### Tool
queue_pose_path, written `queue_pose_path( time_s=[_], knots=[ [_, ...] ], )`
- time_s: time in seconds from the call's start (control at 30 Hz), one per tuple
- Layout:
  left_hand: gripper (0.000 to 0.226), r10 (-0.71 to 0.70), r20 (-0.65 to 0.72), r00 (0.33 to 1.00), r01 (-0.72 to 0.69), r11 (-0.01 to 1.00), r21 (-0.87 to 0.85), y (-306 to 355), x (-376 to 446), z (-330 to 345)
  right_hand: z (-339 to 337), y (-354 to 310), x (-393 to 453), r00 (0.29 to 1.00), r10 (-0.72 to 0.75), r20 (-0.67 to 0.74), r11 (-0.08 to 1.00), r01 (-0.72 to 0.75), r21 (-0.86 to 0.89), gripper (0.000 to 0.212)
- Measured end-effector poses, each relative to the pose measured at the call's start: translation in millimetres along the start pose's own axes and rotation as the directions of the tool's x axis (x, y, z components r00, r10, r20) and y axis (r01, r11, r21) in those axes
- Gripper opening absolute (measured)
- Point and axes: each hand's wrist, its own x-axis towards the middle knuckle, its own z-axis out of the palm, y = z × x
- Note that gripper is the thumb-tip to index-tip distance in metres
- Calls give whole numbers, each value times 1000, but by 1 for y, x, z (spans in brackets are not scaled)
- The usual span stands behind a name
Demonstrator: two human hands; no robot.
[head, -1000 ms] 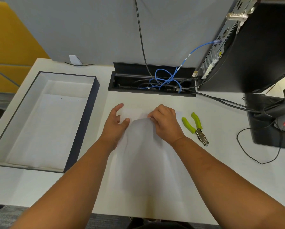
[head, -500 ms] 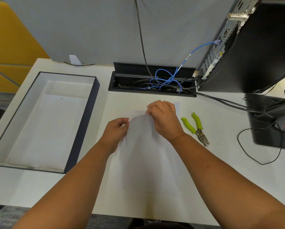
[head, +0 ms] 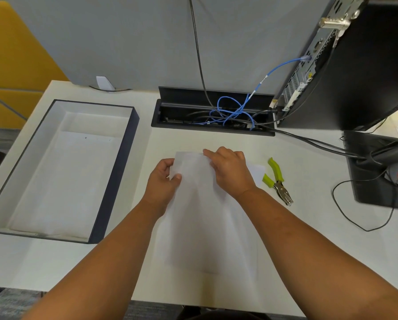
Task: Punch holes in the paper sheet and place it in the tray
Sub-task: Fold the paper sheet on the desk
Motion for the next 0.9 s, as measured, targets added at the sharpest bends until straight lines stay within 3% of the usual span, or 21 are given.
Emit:
queue_pose_path(
  time_s=[0.2,0.5,0.67,0.9],
  knots=[
    [18,-35,4,999,35,998,-54,3,-5,7,1,-3,5,1000,28,10,999,-28,44,46],
    [18,20,-7,1000,-20,1000,-10,6,-11,17,3,-7,7,999,49,15,998,-49,37,45],
    [16,73,3,997,-73,997,-20,6,-12,18,1,-13,9,993,4,-114,1000,-1,23,30],
    [21,107,-24,994,-107,994,-20,13,-15,19,1,-18,10,998,-33,-49,999,34,27,24]
  ],
)
